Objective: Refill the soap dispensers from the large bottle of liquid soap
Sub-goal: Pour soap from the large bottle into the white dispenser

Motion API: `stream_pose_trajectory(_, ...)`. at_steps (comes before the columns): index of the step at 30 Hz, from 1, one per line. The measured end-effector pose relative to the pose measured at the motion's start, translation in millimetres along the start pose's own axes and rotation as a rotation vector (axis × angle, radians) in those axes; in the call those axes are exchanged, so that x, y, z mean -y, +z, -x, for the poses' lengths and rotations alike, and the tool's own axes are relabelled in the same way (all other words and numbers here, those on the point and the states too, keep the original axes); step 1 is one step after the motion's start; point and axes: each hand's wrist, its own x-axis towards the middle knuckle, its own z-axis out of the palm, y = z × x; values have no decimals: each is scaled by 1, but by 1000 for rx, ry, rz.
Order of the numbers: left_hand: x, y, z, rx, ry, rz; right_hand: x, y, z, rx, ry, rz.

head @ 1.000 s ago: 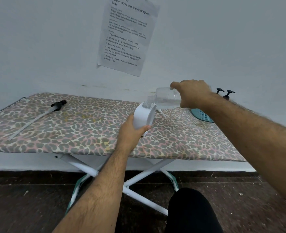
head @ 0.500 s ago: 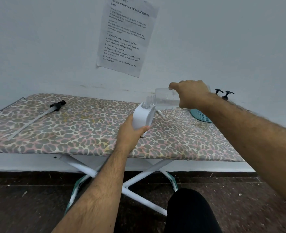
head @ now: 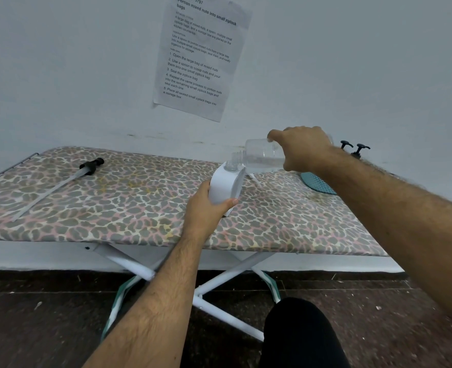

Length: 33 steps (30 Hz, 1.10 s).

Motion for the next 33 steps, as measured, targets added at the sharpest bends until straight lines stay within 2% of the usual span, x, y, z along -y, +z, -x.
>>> stream_pose_trajectory(15, -2, 1, 3, -84, 17, 70, 4, -4, 2, 1, -2, 23)
stream_pose_trajectory(33, -3, 0, 5, -85, 29, 76, 3, -7, 3, 8, -1, 31)
